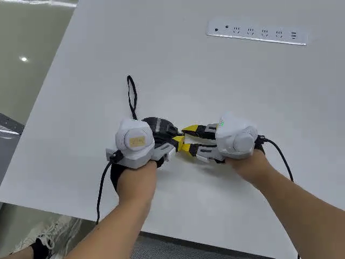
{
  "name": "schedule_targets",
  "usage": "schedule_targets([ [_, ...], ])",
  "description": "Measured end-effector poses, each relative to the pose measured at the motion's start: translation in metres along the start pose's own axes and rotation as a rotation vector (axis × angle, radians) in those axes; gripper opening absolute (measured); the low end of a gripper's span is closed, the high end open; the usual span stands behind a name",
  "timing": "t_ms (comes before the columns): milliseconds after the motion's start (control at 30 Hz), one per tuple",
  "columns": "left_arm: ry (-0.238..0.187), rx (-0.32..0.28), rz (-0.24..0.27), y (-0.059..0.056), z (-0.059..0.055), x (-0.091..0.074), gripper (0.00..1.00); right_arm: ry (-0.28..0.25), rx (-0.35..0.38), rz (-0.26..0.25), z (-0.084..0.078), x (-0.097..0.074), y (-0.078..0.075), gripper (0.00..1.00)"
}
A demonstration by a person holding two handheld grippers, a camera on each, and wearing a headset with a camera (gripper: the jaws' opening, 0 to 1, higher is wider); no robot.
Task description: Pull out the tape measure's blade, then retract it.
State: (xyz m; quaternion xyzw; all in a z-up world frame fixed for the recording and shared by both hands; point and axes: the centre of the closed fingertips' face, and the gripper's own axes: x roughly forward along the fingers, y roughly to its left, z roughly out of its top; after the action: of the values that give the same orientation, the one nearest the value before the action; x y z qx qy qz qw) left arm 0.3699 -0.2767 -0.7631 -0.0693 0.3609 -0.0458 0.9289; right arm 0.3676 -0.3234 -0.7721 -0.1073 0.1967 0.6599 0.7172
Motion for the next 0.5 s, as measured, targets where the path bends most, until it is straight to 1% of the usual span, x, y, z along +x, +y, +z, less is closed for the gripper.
schedule_targets([
  [133,-0.002,0.032,-0.022,-0.002,0.000,-0.001,0.70,0.003,0.008,-0.005,0.001,-0.003,0.001,0.25],
  [267,-0.004,0.079,-0.046,-0.003,0.000,-0.002,0.70,0.001,0.020,-0.019,0.002,-0.006,0.001,0.26],
  [300,-0.006,0.083,-0.050,-0.003,0.000,-0.003,0.70,0.002,0.022,-0.022,0.002,-0.007,0.001,0.26],
  [367,0.000,0.109,-0.065,-0.004,-0.001,-0.003,0.70,0.006,0.027,-0.028,0.001,-0.008,0.002,0.26],
  [467,-0.007,0.121,-0.091,-0.003,-0.001,-0.005,0.71,0.002,0.039,-0.044,0.002,-0.012,0.001,0.27],
  [500,-0.020,0.112,-0.109,-0.004,0.000,-0.005,0.71,-0.001,0.051,-0.051,0.002,-0.014,0.001,0.27],
])
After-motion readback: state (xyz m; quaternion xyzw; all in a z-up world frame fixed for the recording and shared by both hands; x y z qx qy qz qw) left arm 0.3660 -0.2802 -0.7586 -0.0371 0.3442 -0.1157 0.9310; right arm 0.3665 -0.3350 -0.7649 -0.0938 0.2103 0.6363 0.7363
